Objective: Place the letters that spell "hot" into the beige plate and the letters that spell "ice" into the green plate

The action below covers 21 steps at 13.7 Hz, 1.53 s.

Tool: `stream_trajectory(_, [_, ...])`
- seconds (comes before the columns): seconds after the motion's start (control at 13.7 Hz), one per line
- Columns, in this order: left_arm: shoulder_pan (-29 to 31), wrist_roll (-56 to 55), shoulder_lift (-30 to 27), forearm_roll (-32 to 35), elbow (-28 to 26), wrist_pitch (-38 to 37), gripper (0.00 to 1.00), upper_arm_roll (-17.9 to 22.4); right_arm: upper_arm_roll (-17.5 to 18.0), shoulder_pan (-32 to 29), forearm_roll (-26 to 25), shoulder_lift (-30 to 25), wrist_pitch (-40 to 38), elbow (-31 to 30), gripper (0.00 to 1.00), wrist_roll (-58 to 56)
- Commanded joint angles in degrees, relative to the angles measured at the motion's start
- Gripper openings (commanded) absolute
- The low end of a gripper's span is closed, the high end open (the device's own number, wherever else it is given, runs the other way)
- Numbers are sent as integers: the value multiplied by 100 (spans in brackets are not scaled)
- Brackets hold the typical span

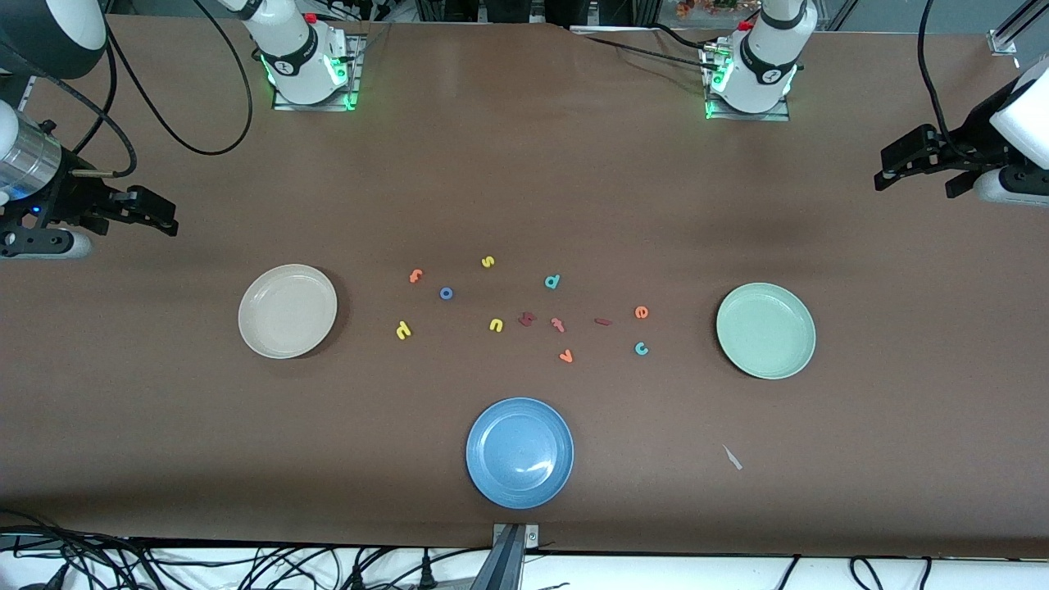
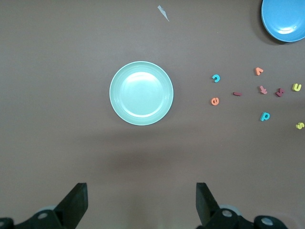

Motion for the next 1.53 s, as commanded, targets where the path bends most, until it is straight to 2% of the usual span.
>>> stream_trajectory(0.0, [-20,-68,75,134,171,-143,100,-25,8,-15,15,6,-90,40,100,-21])
stream_trajectory(1.46, [-29,-68,75,134,171,-231,100,-34,8,-24,6,6,-90,66,100,-47])
